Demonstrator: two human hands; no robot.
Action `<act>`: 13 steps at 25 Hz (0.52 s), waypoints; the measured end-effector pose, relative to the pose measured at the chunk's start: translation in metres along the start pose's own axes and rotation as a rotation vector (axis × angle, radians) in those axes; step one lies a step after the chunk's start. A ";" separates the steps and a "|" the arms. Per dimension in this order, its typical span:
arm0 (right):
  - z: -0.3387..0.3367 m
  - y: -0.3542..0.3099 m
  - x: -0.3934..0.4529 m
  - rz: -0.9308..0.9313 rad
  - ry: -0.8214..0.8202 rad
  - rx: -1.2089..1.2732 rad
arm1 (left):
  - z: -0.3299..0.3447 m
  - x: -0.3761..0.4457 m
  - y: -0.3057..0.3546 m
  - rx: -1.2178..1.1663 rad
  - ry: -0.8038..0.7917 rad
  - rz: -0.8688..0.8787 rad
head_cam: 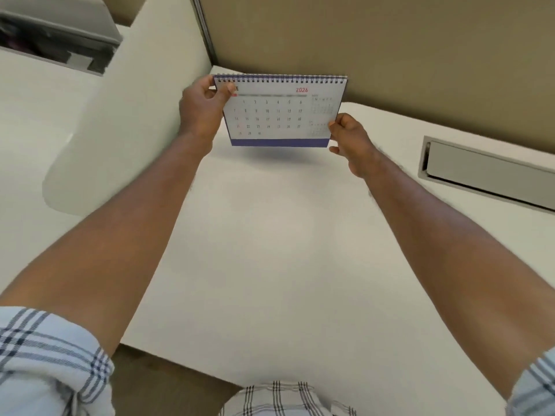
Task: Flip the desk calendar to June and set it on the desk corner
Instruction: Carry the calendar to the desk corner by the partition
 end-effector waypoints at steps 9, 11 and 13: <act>0.081 -0.026 0.111 0.003 -0.066 -0.032 | -0.026 0.106 -0.032 0.034 0.148 -0.031; 0.085 -0.021 0.127 0.012 -0.057 -0.033 | -0.019 0.114 -0.037 0.080 0.166 -0.013; 0.085 -0.013 0.137 0.029 -0.049 -0.041 | -0.013 0.117 -0.045 0.118 0.162 -0.016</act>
Point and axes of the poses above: each hand's wrist, its own x-axis towards the middle knuckle, its own z-axis out of the palm, y = z × x, the point moved 2 cm from there along x, towards the middle knuckle, and after that the axes turned 12 degrees about x, right-handed, at the moved point
